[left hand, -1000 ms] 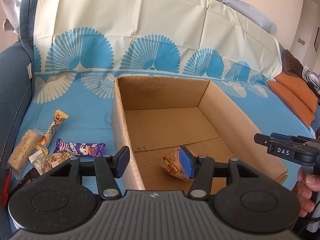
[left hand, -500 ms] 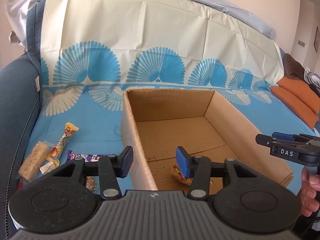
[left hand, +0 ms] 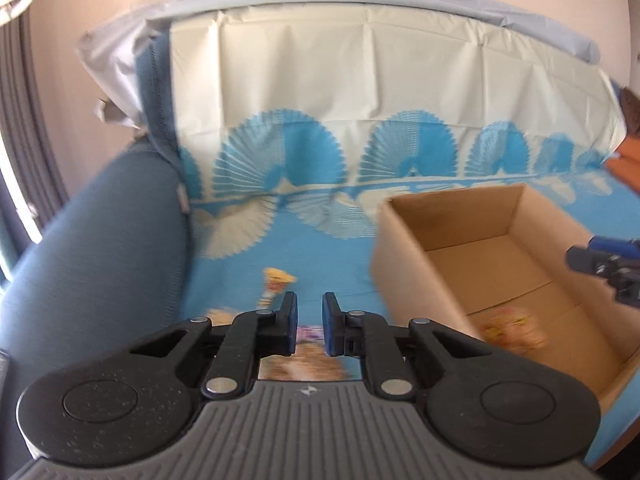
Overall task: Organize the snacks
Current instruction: 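Move both open tools back toward the snack pile, then grasp the red bar with the left tool while the right grasps the red spicy-strip bag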
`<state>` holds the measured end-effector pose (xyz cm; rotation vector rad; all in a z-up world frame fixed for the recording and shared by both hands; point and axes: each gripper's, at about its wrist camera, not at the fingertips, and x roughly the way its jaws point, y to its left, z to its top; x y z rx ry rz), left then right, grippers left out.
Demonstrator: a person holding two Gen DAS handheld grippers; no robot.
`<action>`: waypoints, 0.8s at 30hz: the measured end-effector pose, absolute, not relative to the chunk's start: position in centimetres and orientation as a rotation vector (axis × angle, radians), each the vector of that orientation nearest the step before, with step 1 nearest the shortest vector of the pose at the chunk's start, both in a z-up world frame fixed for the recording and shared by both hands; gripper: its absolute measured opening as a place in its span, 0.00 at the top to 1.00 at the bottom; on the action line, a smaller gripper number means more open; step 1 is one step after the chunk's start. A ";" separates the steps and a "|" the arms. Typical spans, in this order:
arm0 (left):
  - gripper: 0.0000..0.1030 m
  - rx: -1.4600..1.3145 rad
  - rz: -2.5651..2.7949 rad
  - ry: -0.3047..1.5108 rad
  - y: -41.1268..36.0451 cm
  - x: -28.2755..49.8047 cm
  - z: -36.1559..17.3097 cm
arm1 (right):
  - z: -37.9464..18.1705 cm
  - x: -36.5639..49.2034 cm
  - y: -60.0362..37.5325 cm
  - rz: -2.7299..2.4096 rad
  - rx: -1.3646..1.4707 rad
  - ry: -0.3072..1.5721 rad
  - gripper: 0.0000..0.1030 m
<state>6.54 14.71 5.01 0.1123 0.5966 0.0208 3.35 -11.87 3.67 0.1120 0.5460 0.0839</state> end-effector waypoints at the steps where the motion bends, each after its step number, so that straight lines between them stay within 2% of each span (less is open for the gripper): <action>1: 0.87 0.095 0.041 0.600 15.8 6.4 5.0 | 3.9 3.2 -10.8 0.121 0.110 0.532 0.57; 3: 0.87 0.041 0.076 0.610 18.0 5.8 4.8 | 4.3 3.0 -8.8 0.195 0.117 0.511 0.60; 8: 0.86 0.002 0.162 0.631 21.1 4.8 4.0 | 4.3 2.8 -2.5 0.399 0.085 0.504 0.60; 13: 0.85 0.039 0.187 0.725 22.0 5.5 1.2 | 2.8 2.8 3.3 0.529 0.023 0.564 0.60; 16: 0.84 0.076 0.195 0.788 22.3 6.2 -0.2 | 1.3 3.2 5.6 0.574 -0.018 0.638 0.56; 19: 0.70 0.082 0.210 0.831 22.7 6.8 -1.3 | -0.1 3.1 7.0 0.606 -0.063 0.678 0.45; 20: 0.68 0.082 0.208 0.846 22.8 7.0 -1.6 | -0.4 3.1 7.4 0.610 -0.079 0.687 0.45; 21: 0.67 0.086 0.207 0.861 22.8 7.2 -1.9 | -0.6 2.9 7.6 0.619 -0.078 0.680 0.43; 23: 0.66 0.100 0.213 0.889 22.9 7.5 -2.4 | -1.7 2.7 7.9 0.626 -0.090 0.691 0.31; 24: 0.66 0.104 0.212 0.900 22.9 7.7 -2.6 | -2.4 2.7 8.2 0.618 -0.119 0.712 0.31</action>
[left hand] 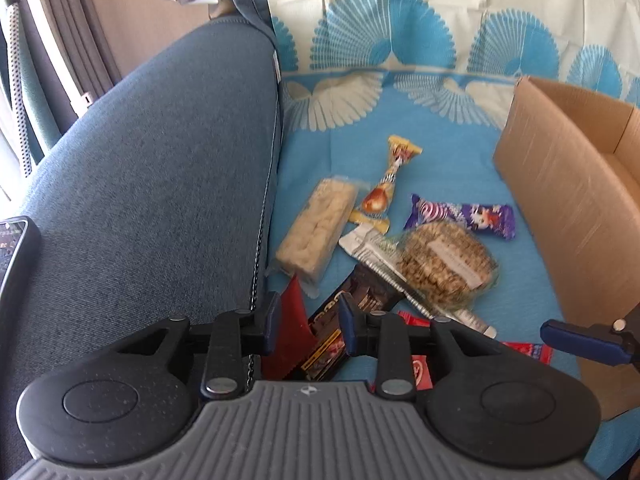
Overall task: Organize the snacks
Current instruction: 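Grasp the red bar with the left tool while the right grasps the red spicy-strip bag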
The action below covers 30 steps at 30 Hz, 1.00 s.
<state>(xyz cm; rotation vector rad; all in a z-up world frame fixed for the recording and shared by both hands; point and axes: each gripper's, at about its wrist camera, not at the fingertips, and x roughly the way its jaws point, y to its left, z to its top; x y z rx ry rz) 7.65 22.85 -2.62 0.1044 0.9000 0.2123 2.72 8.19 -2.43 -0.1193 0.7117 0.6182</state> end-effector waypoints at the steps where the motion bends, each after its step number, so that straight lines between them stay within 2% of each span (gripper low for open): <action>1: 0.66 0.107 0.206 0.909 22.8 7.9 -2.8 | -3.0 2.6 8.4 0.615 -0.137 0.710 0.31; 5: 0.62 0.131 0.186 0.944 22.5 8.3 -3.3 | -5.3 3.1 8.7 0.603 -0.182 0.764 0.29; 7: 0.62 0.150 0.184 0.964 22.3 8.7 -3.8 | -5.7 3.5 8.9 0.598 -0.194 0.753 0.27; 8: 0.62 0.158 0.185 0.976 22.2 8.9 -4.0 | -5.9 3.7 8.9 0.594 -0.190 0.755 0.23; 14: 0.62 0.207 0.209 1.037 21.8 9.9 -5.5 | -7.3 5.5 8.9 0.568 -0.177 0.831 0.21; 17: 0.67 0.243 0.238 1.063 21.8 10.2 -6.3 | -8.1 6.3 8.7 0.553 -0.165 0.889 0.21; 19: 0.77 0.261 0.260 1.079 21.9 10.3 -6.7 | -8.6 6.6 8.6 0.553 -0.156 0.927 0.21; 24: 0.93 0.259 0.295 1.063 22.3 10.1 -6.4 | -9.2 6.5 8.4 0.574 -0.143 0.957 0.28; 28: 0.95 0.202 0.294 0.997 22.7 9.5 -5.0 | -9.0 6.1 8.2 0.601 -0.143 0.946 0.45; 30: 0.96 0.162 0.291 0.964 23.0 9.2 -4.2 | -8.9 5.9 8.2 0.613 -0.146 0.942 0.48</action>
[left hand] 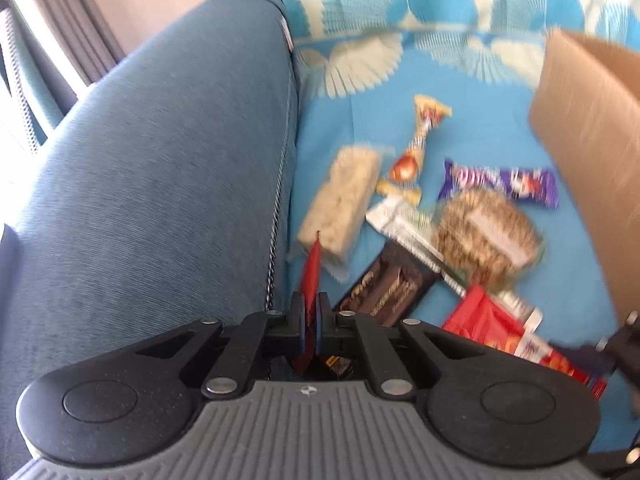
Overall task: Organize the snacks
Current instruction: 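Grasp the red bar with the left tool while the right grasps the red spicy-strip bag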
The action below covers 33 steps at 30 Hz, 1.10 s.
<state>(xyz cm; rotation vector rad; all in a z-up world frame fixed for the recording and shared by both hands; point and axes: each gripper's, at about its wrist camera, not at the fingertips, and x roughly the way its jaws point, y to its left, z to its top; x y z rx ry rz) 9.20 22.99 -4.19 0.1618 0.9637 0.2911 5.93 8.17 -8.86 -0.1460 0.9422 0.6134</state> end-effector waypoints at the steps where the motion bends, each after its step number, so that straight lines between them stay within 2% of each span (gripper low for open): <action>1: 0.96 0.136 0.286 0.946 23.2 9.0 -3.8 | -8.8 5.8 8.1 0.619 -0.144 0.943 0.50; 10: 0.96 -0.214 0.118 0.802 25.3 7.0 -0.6 | -7.6 4.7 7.4 0.603 -0.138 0.914 0.53; 13: 0.96 -0.405 -0.012 0.880 26.2 6.8 -1.4 | -7.5 4.2 7.2 0.605 -0.147 0.928 0.53; 17: 0.95 -0.417 0.010 1.039 25.9 7.7 -3.6 | -7.9 3.8 7.4 0.602 -0.172 0.966 0.52; 20: 0.90 -0.390 0.066 1.088 26.0 7.9 -4.4 | -8.0 3.6 7.4 0.597 -0.165 0.982 0.51; 23: 0.80 -0.349 0.087 1.078 25.5 7.8 -4.2 | -8.1 3.7 7.3 0.596 -0.154 0.989 0.48; 25: 0.63 -0.327 0.084 1.083 24.8 8.1 -4.2 | -8.2 3.7 7.4 0.595 -0.153 0.989 0.48; 33: 0.55 -0.204 0.104 1.142 23.5 9.4 -5.8 | -8.4 4.4 7.4 0.593 -0.128 0.995 0.44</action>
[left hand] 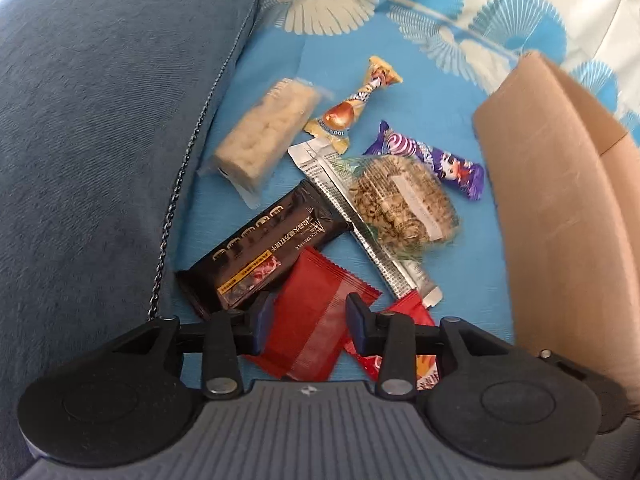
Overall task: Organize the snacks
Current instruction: 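Grasp the red bar with the left tool while the right grasps the red spicy-strip bag, then lift both red snacks and carry them toward the cardboard box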
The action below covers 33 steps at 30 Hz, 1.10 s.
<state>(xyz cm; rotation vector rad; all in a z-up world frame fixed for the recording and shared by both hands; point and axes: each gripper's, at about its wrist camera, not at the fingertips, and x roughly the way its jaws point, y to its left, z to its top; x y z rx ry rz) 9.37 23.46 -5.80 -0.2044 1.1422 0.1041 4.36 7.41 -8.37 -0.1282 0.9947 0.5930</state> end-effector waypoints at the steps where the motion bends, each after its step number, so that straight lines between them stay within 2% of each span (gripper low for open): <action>1: 0.47 -0.192 0.102 1.150 23.2 9.5 -6.0 | -8.4 4.4 7.5 0.593 -0.127 0.995 0.44; 4: 0.36 -0.124 0.087 1.178 22.2 9.8 -6.7 | -8.4 4.5 7.4 0.594 -0.124 0.997 0.44; 8: 0.35 -0.002 0.096 1.201 21.2 10.1 -7.6 | -8.4 4.7 7.4 0.594 -0.124 1.001 0.43; 12: 0.35 -0.004 0.090 1.205 21.5 10.1 -7.8 | -8.4 4.8 7.5 0.592 -0.128 0.998 0.42; 14: 0.41 -0.007 0.089 1.207 21.5 10.0 -7.8 | -8.4 4.7 7.5 0.591 -0.130 0.997 0.42; 15: 0.47 -0.010 0.086 1.206 21.6 10.0 -7.8 | -8.4 4.7 7.5 0.590 -0.132 0.997 0.42; 18: 0.54 -0.015 0.085 1.199 21.5 10.0 -7.6 | -8.4 4.7 7.5 0.586 -0.134 0.995 0.42; 23: 0.55 -0.039 0.102 1.175 21.8 9.8 -7.0 | -8.1 4.5 7.4 0.579 -0.140 0.969 0.51; 28: 0.55 -0.070 0.112 1.160 22.1 9.8 -6.6 | -7.4 4.3 7.2 0.576 -0.134 0.920 0.52; 33: 0.54 -0.050 0.103 1.202 21.8 10.2 -7.1 | -8.0 4.7 7.4 0.574 -0.145 0.973 0.51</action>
